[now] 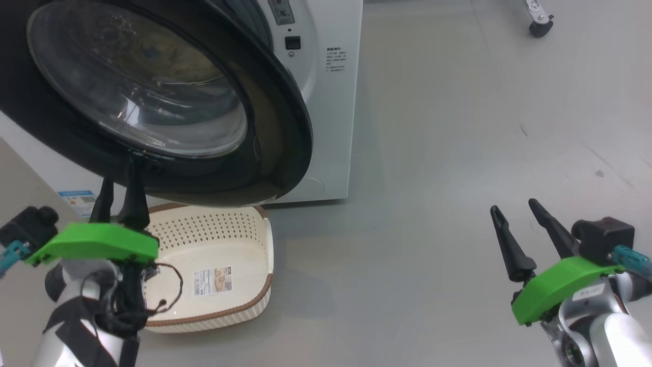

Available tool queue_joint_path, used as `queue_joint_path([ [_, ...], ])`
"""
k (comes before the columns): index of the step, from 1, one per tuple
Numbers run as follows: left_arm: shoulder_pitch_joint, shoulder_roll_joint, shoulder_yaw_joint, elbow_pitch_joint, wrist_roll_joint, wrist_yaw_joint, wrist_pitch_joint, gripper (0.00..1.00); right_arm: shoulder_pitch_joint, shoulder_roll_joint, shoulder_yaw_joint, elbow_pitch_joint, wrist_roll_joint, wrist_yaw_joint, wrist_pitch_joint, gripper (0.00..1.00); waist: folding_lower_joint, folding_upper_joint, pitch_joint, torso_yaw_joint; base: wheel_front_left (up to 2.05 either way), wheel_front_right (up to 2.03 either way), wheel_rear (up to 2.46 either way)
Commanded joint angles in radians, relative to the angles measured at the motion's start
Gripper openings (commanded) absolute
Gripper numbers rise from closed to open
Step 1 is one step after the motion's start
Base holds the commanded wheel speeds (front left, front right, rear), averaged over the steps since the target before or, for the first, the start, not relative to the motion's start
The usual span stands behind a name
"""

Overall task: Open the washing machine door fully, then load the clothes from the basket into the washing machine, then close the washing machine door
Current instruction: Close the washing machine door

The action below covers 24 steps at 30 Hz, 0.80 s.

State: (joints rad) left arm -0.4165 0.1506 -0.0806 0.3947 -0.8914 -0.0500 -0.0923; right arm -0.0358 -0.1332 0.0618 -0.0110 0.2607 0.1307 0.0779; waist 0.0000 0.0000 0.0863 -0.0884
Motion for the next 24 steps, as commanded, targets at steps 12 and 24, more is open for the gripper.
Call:
queue_joint_path([
  [12,0.196,0.127,-0.116,-0.192,0.422,0.285,-0.134,1.0,0.034,-0.029,0.016,-0.043,-0.015,0.0,0.015,1.0,0.0,0.0,-0.051,0.019,0.0,0.0,0.0],
  [24,0.407,0.144,-0.124,-0.341,0.445,0.346,-0.136,1.0,0.063,-0.033,0.017,-0.062,-0.015,0.0,0.032,1.0,0.0,0.0,-0.063,0.045,0.0,0.0,0.0],
])
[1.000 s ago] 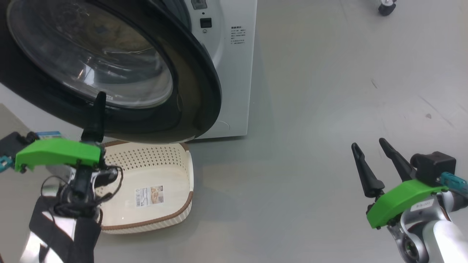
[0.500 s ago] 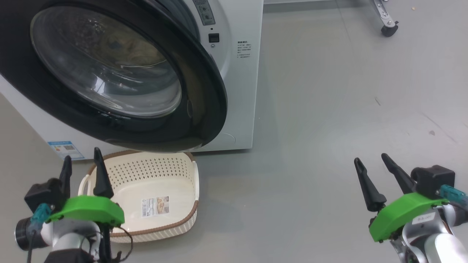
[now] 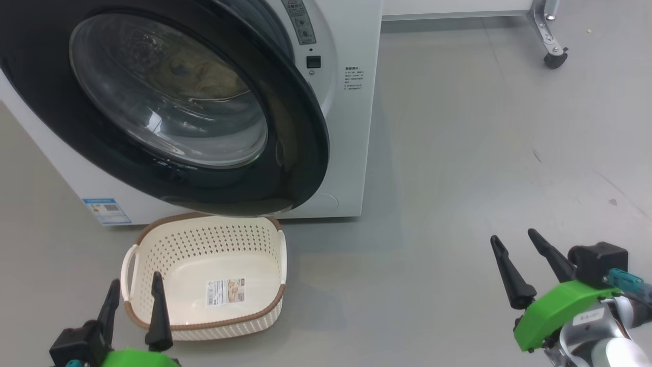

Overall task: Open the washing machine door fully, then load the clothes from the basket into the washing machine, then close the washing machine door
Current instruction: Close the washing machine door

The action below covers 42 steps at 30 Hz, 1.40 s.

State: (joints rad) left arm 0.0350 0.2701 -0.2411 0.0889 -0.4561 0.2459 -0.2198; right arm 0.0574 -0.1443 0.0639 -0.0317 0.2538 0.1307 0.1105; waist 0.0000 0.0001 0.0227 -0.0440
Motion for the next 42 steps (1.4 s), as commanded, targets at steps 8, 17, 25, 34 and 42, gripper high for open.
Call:
queue_joint_path([
  [8,-0.025,0.029,0.029,-0.072,0.01,0.063,0.006,1.0,-0.03,-0.025,0.022,-0.047,-0.008,0.0,0.006,1.0,0.0,-0.0001,0.0,0.007,0.0,0.0,0.0],
  [17,-0.035,0.03,0.019,-0.064,0.008,0.063,0.014,1.0,-0.033,-0.024,0.022,-0.045,-0.006,0.0,0.006,1.0,0.0,-0.0001,0.004,0.005,0.0,0.0,0.0],
  [25,-0.05,0.028,0.007,-0.053,0.007,0.06,0.017,1.0,-0.034,-0.024,0.021,-0.046,-0.007,0.0,0.006,1.0,0.0,-0.0001,0.007,0.012,0.0,0.0,0.0],
  [34,-0.065,0.019,-0.012,-0.054,0.011,0.062,0.019,1.0,-0.054,-0.029,0.008,-0.057,-0.007,0.0,0.011,0.84,0.0,-0.0001,0.019,0.046,0.0,0.0,0.0],
  [42,-0.088,0.015,-0.027,-0.041,0.011,0.054,0.017,1.0,-0.113,-0.039,0.006,-0.049,0.021,0.0,0.01,0.0,0.0,-0.0001,0.033,0.094,0.0,0.0,0.0],
])
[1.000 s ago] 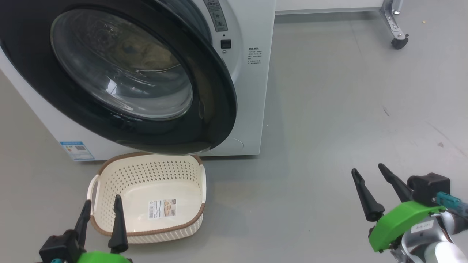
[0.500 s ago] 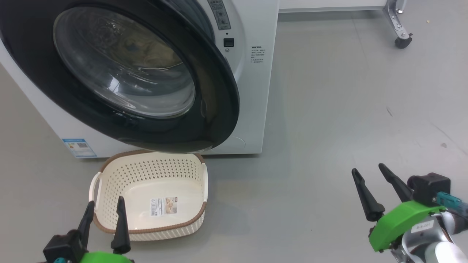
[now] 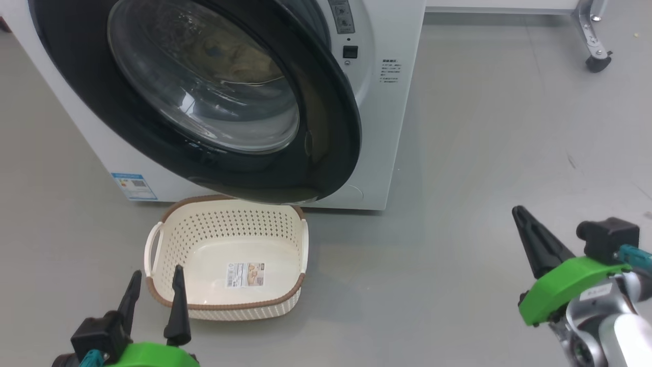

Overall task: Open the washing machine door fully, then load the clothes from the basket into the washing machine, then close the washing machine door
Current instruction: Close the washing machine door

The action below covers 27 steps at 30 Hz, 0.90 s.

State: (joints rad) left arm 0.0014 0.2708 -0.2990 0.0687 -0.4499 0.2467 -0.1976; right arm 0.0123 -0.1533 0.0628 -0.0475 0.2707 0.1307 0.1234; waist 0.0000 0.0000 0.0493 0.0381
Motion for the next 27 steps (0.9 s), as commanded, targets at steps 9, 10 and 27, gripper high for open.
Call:
queue_joint_path([
  [9,-0.115,-0.01,-0.005,0.004,0.013,0.036,-0.007,1.0,-0.225,-0.056,0.002,0.071,0.021,0.0,-0.027,0.0,0.0,0.0,0.032,0.097,0.0,0.0,0.0],
  [10,-0.123,-0.015,-0.01,0.009,0.013,0.033,-0.008,1.0,-0.245,-0.057,0.007,0.094,0.025,0.0,-0.032,0.0,0.0,0.0,0.032,0.11,0.0,0.0,0.0],
  [27,-0.151,-0.026,-0.038,0.066,0.007,0.015,-0.018,1.0,-0.63,-0.074,0.139,0.214,0.05,0.0,-0.138,0.0,0.0,0.0,0.005,0.272,0.0,0.0,0.0],
])
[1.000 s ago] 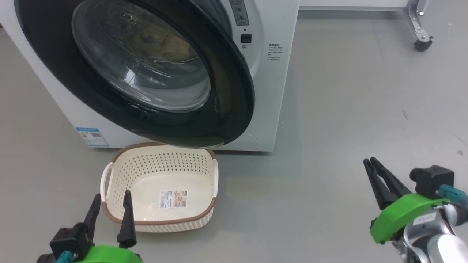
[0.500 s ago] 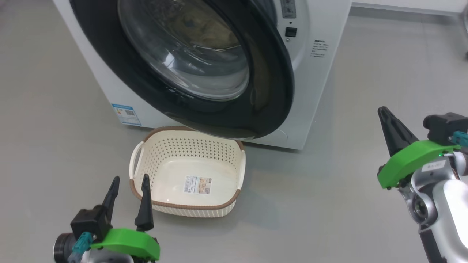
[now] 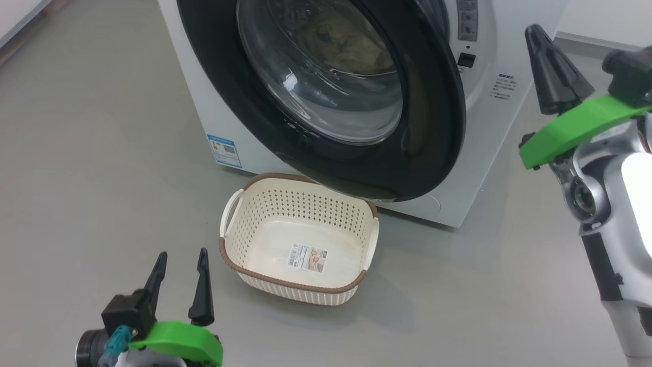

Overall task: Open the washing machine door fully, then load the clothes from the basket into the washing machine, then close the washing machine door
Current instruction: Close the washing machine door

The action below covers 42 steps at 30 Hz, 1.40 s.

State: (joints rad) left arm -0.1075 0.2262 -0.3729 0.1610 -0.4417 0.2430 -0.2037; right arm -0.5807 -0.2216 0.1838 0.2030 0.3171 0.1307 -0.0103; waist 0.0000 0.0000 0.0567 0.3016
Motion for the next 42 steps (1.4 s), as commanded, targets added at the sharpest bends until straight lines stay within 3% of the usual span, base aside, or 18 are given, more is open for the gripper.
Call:
queue_joint_path([
  [1,-0.042,0.017,0.035,-0.025,-0.003,0.018,-0.012,1.0,-0.05,-0.005,0.034,-0.05,0.003,0.0,0.0,0.0,0.0,0.0,-0.002,0.015,0.0,0.0,0.0],
  [10,-0.043,-0.001,0.032,-0.019,-0.017,0.018,-0.021,1.0,-0.138,0.007,0.156,-0.048,0.034,0.0,0.052,0.0,0.0,0.0,0.007,0.071,0.0,0.0,0.0],
  [31,-0.071,-0.039,0.008,0.004,-0.022,0.0,-0.043,1.0,-0.335,-0.069,0.286,0.272,0.143,0.0,0.072,0.0,0.0,0.0,0.057,0.186,0.0,0.0,0.0],
  [42,-0.076,-0.06,0.012,0.02,-0.016,-0.005,-0.053,1.0,-0.402,-0.095,0.33,0.398,0.191,0.0,0.078,0.0,0.0,0.0,0.078,0.199,0.0,0.0,0.0],
])
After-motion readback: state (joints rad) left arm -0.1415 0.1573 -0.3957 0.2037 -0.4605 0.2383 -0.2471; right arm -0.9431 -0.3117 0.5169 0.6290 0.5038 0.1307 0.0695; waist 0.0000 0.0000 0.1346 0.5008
